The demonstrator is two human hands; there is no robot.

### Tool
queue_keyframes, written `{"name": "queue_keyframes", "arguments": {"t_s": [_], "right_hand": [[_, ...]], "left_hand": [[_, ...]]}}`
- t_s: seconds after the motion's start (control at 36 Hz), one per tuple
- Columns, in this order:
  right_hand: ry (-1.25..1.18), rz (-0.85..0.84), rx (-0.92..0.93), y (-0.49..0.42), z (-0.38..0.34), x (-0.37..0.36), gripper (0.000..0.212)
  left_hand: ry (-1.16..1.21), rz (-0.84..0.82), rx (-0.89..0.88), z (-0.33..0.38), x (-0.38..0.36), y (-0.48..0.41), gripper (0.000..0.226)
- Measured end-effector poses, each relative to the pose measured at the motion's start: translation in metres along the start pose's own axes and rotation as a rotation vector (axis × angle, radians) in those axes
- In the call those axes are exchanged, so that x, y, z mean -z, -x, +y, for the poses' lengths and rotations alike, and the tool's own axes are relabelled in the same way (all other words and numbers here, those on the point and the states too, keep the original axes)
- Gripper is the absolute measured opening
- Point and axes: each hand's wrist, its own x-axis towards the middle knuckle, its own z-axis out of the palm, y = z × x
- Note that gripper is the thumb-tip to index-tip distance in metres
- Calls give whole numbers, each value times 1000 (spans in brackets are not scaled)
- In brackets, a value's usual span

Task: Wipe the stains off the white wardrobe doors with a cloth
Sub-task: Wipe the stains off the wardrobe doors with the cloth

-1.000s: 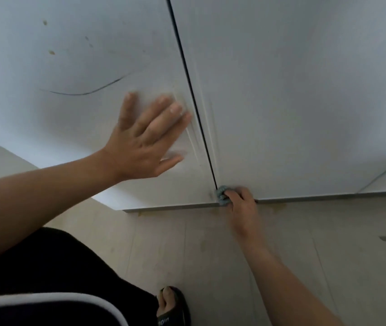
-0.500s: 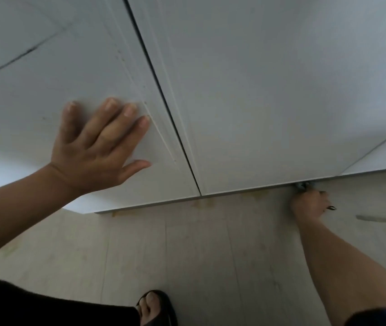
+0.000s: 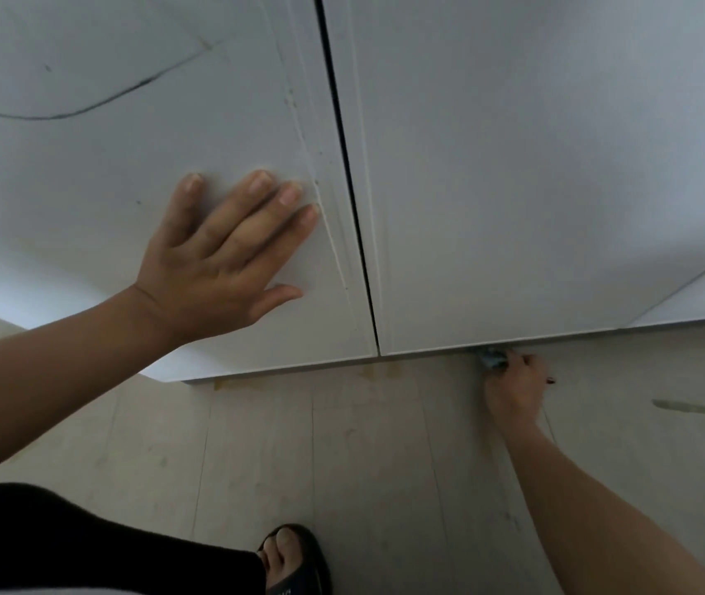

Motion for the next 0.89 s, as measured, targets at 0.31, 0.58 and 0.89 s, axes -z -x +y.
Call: {"name": "queue_keyframes", "arguments": {"t_s": [0.31,0.58,0.89], "right_hand": [[-56,11,-220,22,-38,-47,33],[56,-339,441,96,-86,-98,45],[-174,-92,-98,101,-112,-90,32]], "left_hand": [[0,-4,15,1,-1,2,102],[-22,-1,-4,1,-1,0,100],[9,-13,3,2,-1,1,77]]}}
